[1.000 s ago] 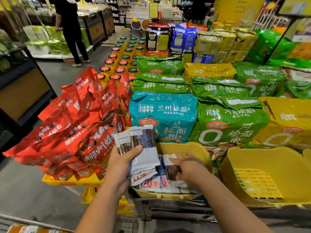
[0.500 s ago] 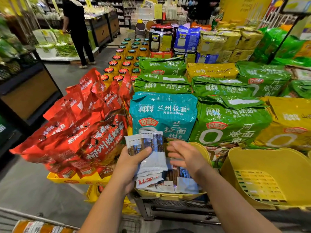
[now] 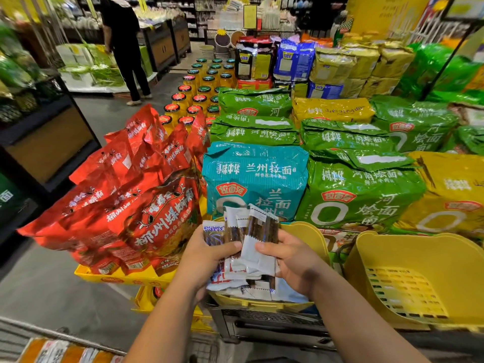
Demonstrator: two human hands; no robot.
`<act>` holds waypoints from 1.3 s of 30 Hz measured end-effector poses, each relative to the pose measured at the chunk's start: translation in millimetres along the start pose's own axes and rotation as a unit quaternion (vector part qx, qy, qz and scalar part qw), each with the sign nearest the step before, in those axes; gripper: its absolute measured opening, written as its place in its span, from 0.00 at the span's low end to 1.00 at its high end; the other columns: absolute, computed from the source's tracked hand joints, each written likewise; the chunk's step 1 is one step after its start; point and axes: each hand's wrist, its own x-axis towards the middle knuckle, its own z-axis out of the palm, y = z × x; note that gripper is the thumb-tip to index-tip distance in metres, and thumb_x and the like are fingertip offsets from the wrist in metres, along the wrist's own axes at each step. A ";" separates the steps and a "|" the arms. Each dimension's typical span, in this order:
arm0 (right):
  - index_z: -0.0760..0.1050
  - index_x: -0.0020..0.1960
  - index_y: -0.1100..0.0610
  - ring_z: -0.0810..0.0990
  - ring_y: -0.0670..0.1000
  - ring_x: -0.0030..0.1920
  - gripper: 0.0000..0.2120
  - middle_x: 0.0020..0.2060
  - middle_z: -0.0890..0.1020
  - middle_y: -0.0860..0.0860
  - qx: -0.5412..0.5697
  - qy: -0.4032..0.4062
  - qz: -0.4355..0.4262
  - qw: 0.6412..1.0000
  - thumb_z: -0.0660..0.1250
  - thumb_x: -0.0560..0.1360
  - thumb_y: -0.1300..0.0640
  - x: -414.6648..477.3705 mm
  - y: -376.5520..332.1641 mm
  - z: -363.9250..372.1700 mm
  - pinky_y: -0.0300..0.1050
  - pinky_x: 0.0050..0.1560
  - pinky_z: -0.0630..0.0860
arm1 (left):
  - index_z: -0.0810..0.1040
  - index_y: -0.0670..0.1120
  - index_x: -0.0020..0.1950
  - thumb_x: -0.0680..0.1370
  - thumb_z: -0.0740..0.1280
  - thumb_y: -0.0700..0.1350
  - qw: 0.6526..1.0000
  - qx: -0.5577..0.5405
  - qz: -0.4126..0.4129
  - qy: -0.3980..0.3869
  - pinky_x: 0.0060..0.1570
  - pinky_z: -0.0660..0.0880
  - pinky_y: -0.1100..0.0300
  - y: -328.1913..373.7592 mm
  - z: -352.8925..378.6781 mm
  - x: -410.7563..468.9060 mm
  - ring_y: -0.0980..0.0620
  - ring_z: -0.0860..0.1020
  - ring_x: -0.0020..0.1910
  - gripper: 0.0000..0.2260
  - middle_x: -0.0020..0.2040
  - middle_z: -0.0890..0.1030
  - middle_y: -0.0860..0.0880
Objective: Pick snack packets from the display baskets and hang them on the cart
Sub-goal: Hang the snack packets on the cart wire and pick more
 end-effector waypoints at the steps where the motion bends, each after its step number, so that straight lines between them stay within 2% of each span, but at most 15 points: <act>1: 0.78 0.63 0.57 0.84 0.61 0.57 0.18 0.56 0.85 0.57 0.011 0.007 -0.005 1.000 0.73 0.74 0.63 -1.1 -1.0 1.8 0.69 0.61 0.77 | 0.76 0.42 0.63 0.73 0.73 0.30 1.000 -0.026 -0.007 -0.013 0.39 0.83 0.49 0.6 -1.7 -1.4 0.39 0.86 0.47 0.20 0.52 0.86 0.40; 3: 0.78 0.64 0.59 0.84 0.61 0.57 0.17 0.56 0.85 0.58 0.027 0.017 -0.018 0.999 0.70 0.76 0.67 -0.5 -3.5 4.4 0.66 0.60 0.78 | 0.76 0.45 0.64 0.73 0.70 0.30 0.995 -0.083 -0.029 -0.049 0.44 0.83 0.41 1.9 -5.1 -4.2 0.36 0.85 0.50 0.22 0.55 0.85 0.38; 5: 0.77 0.65 0.59 0.84 0.60 0.58 0.18 0.57 0.85 0.57 0.025 0.013 -0.023 0.999 0.69 0.76 0.67 1.7 -3.8 3.9 0.64 0.61 0.78 | 0.75 0.46 0.63 0.71 0.69 0.28 0.992 -0.096 -0.039 -0.069 0.45 0.83 0.40 1.2 -8.0 -4.2 0.36 0.84 0.50 0.23 0.55 0.85 0.38; 9: 0.76 0.67 0.57 0.84 0.59 0.58 0.19 0.58 0.85 0.56 0.000 0.024 -0.013 1.000 0.70 0.76 0.65 5.4 -2.7 -0.3 0.65 0.61 0.78 | 0.74 0.44 0.63 0.70 0.71 0.23 0.999 -0.030 -0.014 -0.028 0.46 0.82 0.45 -0.5 -13.4 0.3 0.39 0.85 0.49 0.27 0.52 0.86 0.39; 11: 0.76 0.66 0.57 0.84 0.60 0.59 0.19 0.58 0.85 0.57 -0.012 0.012 -0.015 1.000 0.70 0.76 0.64 5.1 -3.6 1.6 0.67 0.62 0.77 | 0.74 0.44 0.62 0.68 0.72 0.22 1.000 -0.021 -0.001 0.003 0.49 0.82 0.43 -0.3 -15.6 2.5 0.38 0.85 0.50 0.28 0.52 0.85 0.38; 14: 0.77 0.66 0.56 0.83 0.60 0.60 0.21 0.59 0.84 0.56 -0.019 0.001 -0.028 0.999 0.73 0.73 0.63 6.8 -5.3 3.5 0.64 0.63 0.77 | 0.73 0.44 0.62 0.69 0.74 0.25 0.999 -0.024 0.015 0.022 0.53 0.81 0.40 2.5 -16.3 3.7 0.38 0.85 0.52 0.26 0.53 0.85 0.39; 17: 0.78 0.65 0.55 0.83 0.60 0.60 0.26 0.58 0.85 0.56 -0.036 0.023 -0.033 0.999 0.76 0.67 0.60 10.9 -7.6 1.0 0.64 0.64 0.76 | 0.74 0.44 0.60 0.72 0.73 0.28 0.997 -0.048 0.023 0.050 0.51 0.81 0.41 9.8 -25.7 2.2 0.39 0.85 0.48 0.20 0.50 0.86 0.40; 20: 0.79 0.62 0.57 0.85 0.57 0.54 0.25 0.53 0.87 0.54 -0.110 0.035 -0.031 0.993 0.74 0.64 0.61 11.3 -11.8 -5.2 0.52 0.54 0.80 | 0.74 0.43 0.60 0.73 0.72 0.28 0.994 -0.066 0.035 0.076 0.43 0.83 0.44 21.1 -42.1 3.1 0.40 0.86 0.42 0.19 0.49 0.86 0.39; 23: 0.82 0.56 0.56 0.85 0.56 0.55 0.18 0.51 0.87 0.52 -0.231 0.032 -0.019 0.972 0.76 0.67 0.65 16.6 -5.0 -6.2 0.53 0.54 0.80 | 0.73 0.42 0.62 0.73 0.72 0.28 0.991 -0.067 0.056 0.103 0.42 0.82 0.46 28.6 -55.1 8.0 0.41 0.86 0.43 0.21 0.51 0.86 0.38; 26: 0.81 0.51 0.55 0.84 0.56 0.50 0.17 0.48 0.85 0.58 -0.298 0.064 0.003 0.953 0.78 0.62 0.56 27.8 12.4 6.8 0.54 0.53 0.79 | 0.73 0.42 0.63 0.73 0.72 0.28 0.991 -0.067 0.057 0.099 0.43 0.82 0.44 32.7 -55.8 10.0 0.39 0.85 0.43 0.21 0.52 0.85 0.38; 30: 0.75 0.58 0.54 0.81 0.53 0.49 0.22 0.50 0.82 0.52 -0.468 0.093 0.010 0.879 0.75 0.67 0.51 34.5 19.9 29.8 0.50 0.46 0.78 | 0.74 0.44 0.60 0.74 0.72 0.28 0.993 -0.062 0.045 0.087 0.37 0.82 0.48 34.1 -52.3 8.1 0.39 0.86 0.43 0.19 0.51 0.86 0.39; 31: 0.75 0.60 0.54 0.81 0.54 0.50 0.25 0.51 0.82 0.52 -0.478 0.096 0.010 0.873 0.75 0.65 0.48 33.4 19.5 29.7 0.49 0.46 0.78 | 0.74 0.45 0.60 0.74 0.72 0.28 0.994 -0.059 0.042 0.088 0.36 0.82 0.49 34.0 -53.1 8.1 0.39 0.86 0.43 0.19 0.50 0.86 0.39; 33: 0.77 0.59 0.55 0.81 0.55 0.51 0.28 0.52 0.83 0.53 -0.443 0.106 0.020 0.890 0.76 0.62 0.47 32.6 15.0 21.5 0.52 0.49 0.79 | 0.74 0.44 0.60 0.74 0.72 0.29 0.994 -0.049 0.037 0.086 0.36 0.82 0.49 34.1 -54.8 9.7 0.38 0.86 0.43 0.19 0.51 0.86 0.39; 36: 0.81 0.52 0.53 0.83 0.55 0.48 0.13 0.47 0.85 0.53 -0.390 0.148 0.032 0.908 0.77 0.69 0.54 29.0 3.7 3.0 0.53 0.51 0.80 | 0.74 0.43 0.61 0.74 0.72 0.29 0.996 -0.037 0.029 0.079 0.38 0.83 0.47 32.2 -54.5 15.8 0.38 0.86 0.44 0.19 0.50 0.86 0.39; 39: 0.78 0.54 0.51 0.82 0.54 0.47 0.14 0.47 0.84 0.51 -0.405 0.209 0.020 0.890 0.77 0.71 0.52 32.5 1.7 -8.0 0.54 0.49 0.82 | 0.75 0.43 0.62 0.76 0.70 0.30 0.997 -0.039 0.025 0.061 0.40 0.83 0.46 29.7 -47.5 22.2 0.38 0.85 0.43 0.17 0.49 0.86 0.39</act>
